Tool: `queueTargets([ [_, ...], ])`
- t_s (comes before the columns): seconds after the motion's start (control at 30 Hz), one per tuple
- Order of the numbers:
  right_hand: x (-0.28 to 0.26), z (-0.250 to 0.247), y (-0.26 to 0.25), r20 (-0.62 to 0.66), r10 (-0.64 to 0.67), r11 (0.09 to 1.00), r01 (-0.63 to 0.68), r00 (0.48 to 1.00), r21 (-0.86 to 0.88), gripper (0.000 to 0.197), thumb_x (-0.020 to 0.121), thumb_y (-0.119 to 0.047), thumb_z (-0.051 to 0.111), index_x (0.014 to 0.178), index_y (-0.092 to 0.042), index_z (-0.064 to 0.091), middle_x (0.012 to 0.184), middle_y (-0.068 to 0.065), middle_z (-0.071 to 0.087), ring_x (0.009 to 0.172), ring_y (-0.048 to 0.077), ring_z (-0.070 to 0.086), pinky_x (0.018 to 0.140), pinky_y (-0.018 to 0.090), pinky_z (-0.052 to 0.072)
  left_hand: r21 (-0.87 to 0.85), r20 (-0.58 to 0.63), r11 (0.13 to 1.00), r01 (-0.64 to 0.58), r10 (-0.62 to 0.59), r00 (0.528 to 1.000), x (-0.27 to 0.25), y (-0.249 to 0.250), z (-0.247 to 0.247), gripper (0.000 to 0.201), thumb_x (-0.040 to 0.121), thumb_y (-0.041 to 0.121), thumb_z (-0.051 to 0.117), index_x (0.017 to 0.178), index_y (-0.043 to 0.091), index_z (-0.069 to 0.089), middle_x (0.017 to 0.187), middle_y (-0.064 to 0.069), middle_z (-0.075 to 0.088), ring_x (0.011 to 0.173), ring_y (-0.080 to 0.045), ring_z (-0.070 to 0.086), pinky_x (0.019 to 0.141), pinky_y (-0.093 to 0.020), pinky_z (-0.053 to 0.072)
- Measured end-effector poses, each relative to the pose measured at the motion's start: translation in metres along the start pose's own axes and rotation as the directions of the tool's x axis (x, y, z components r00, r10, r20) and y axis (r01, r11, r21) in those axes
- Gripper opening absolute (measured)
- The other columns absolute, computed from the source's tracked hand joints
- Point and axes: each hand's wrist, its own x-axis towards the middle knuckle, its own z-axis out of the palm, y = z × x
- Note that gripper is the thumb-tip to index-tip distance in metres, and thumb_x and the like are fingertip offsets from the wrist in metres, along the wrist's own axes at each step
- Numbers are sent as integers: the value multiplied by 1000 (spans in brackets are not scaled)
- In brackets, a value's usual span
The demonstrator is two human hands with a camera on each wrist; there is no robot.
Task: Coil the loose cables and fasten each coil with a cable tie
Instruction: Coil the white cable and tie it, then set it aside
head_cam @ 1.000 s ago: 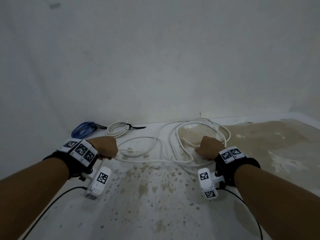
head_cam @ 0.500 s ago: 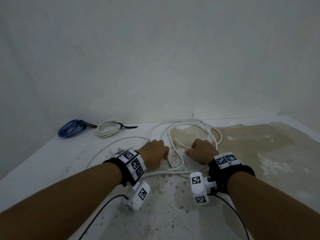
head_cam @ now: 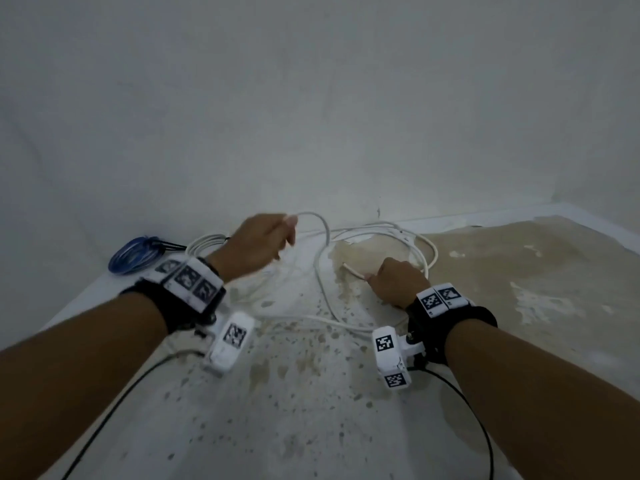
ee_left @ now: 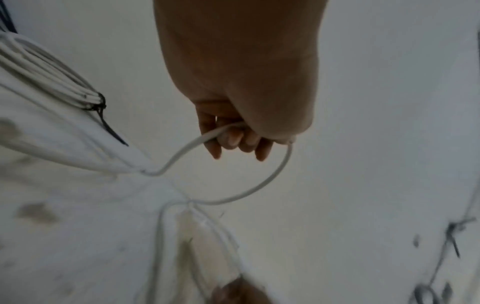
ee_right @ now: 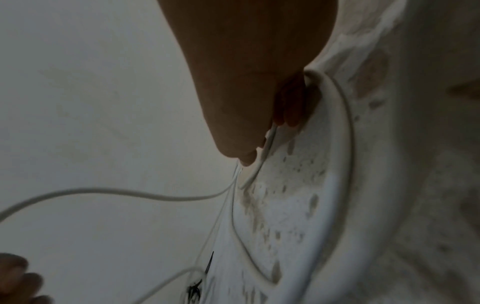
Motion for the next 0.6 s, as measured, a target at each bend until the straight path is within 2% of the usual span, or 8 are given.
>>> queueTargets([
  [0.07, -3, -2, -1, 1, -13, 1000, 13, 1000, -26, 54, 88, -55, 52, 116, -9, 53, 114, 18, 62, 99, 34, 62, 85, 39, 52, -52, -139, 999, 11, -18, 990, 10, 2, -29, 33, 105, 30, 41, 84, 14, 61, 64, 2, 52, 52, -10, 47, 53, -27, 41],
  [0.17, -8, -6, -3, 7, -20, 997, 20, 1000, -76, 49, 89, -48, 57, 119, -9, 52, 116, 16, 62, 104, 33, 61, 85, 37, 50, -102, -340, 992, -73, 35, 940, 16, 5, -66, 27, 103, 24, 45, 80, 19, 59, 57, 5, 48, 46, -7, 39, 48, -26, 33],
  [0.27, -12, -9, -5, 27, -41, 997, 43, 999, -72, 46, 89, -44, 60, 115, -7, 55, 116, 18, 63, 104, 33, 62, 79, 34, 48, -347, -499, 923, -166, -32, 866, 16, 15, -99, 31, 104, 21, 44, 77, 20, 57, 48, 9, 41, 40, -6, 31, 42, -21, 25],
  [0.4, -18, -10, -8, 54, -38, 996, 43, 998, -82, 52, 85, -48, 62, 118, -10, 52, 121, 22, 55, 101, 37, 61, 83, 40, 52, -541, -620, 798, -266, -164, 767, 7, 26, -142, 33, 106, 24, 39, 79, 16, 56, 46, 9, 36, 38, -7, 25, 39, -20, 20],
  [0.47, -19, -8, -8, 48, -44, 995, 48, 998, -90, 51, 86, -48, 63, 118, -10, 51, 121, 21, 54, 100, 37, 60, 83, 39, 52, -601, -637, 739, -304, -215, 740, 2, 27, -157, 34, 107, 27, 37, 80, 16, 55, 49, 6, 33, 39, -9, 22, 39, -21, 19],
  [0.5, -19, -8, -7, 40, -39, 996, 42, 998, -76, 51, 87, -47, 63, 119, -10, 50, 120, 21, 55, 98, 36, 61, 80, 38, 51, -627, -620, 717, -304, -224, 752, -1, 27, -162, 34, 107, 27, 36, 81, 15, 55, 50, 6, 32, 39, -9, 21, 39, -20, 18],
  [0.53, -19, -8, -6, 23, -29, 999, 30, 999, -41, 52, 88, -46, 64, 121, -9, 48, 118, 20, 57, 95, 34, 61, 74, 36, 49, -654, -572, 704, -279, -218, 791, -5, 26, -165, 34, 107, 26, 36, 81, 15, 55, 50, 5, 31, 39, -8, 21, 39, -19, 18],
  [0.6, -19, -9, -5, -34, 5, 995, -2, 999, 95, 55, 91, -39, 65, 125, -5, 41, 112, 21, 62, 89, 32, 62, 67, 33, 44, -683, -349, 717, -137, -157, 924, -14, 24, -163, 32, 105, 20, 38, 80, 13, 57, 50, 5, 32, 39, -7, 21, 38, -16, 15],
])
